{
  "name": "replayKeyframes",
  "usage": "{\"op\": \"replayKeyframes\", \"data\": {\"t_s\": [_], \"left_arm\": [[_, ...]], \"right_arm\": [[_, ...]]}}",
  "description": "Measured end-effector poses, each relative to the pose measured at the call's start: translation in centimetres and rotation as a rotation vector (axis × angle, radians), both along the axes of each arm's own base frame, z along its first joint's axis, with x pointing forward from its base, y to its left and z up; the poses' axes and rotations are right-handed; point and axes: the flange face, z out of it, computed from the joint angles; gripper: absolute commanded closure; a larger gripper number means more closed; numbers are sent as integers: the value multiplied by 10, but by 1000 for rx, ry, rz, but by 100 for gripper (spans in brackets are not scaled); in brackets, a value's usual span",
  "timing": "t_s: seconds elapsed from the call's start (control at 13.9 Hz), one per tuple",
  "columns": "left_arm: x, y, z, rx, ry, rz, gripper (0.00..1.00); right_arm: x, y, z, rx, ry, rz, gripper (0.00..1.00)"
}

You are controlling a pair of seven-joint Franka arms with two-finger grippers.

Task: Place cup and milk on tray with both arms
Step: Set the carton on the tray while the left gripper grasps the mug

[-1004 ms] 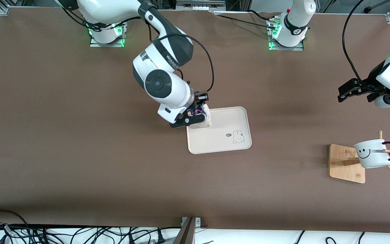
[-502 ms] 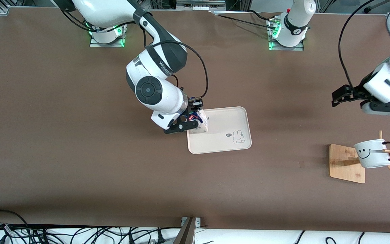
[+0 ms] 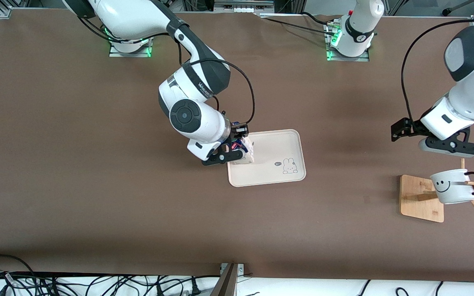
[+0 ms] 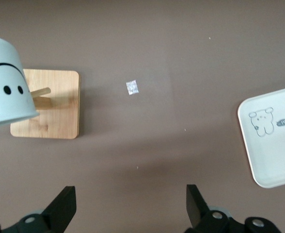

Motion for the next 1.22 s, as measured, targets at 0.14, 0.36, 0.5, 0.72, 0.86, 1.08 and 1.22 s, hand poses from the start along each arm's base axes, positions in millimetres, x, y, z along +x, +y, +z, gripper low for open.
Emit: {"op": "replayKeyframes", "data": {"t_s": [0.14, 0.36, 0.5, 0.72, 0.86, 1.08, 1.22], "left_arm": [[-3, 5, -23, 7, -39, 4, 0], [-5, 18, -42, 56, -108, -8, 0], [-4, 31, -47, 95, -176, -20, 0], [-4, 44, -53, 143, -271, -49, 0], [-4, 48, -58, 151, -285, -55, 0], [-1, 52, -73, 148, -346, -58, 0], [2, 55, -84, 146, -368, -59, 0]], "right_arm": [[3, -4, 0, 0, 0, -7, 59], [6, -8, -5, -4, 6, -14, 59], [6, -7, -18, -13, 18, -16, 59], [7, -5, -28, -14, 19, -19, 59], [6, -1, -27, -8, 10, -27, 36], [4, 2, -29, -7, 7, -32, 0], [4, 4, -30, -5, 4, -33, 0]]}}
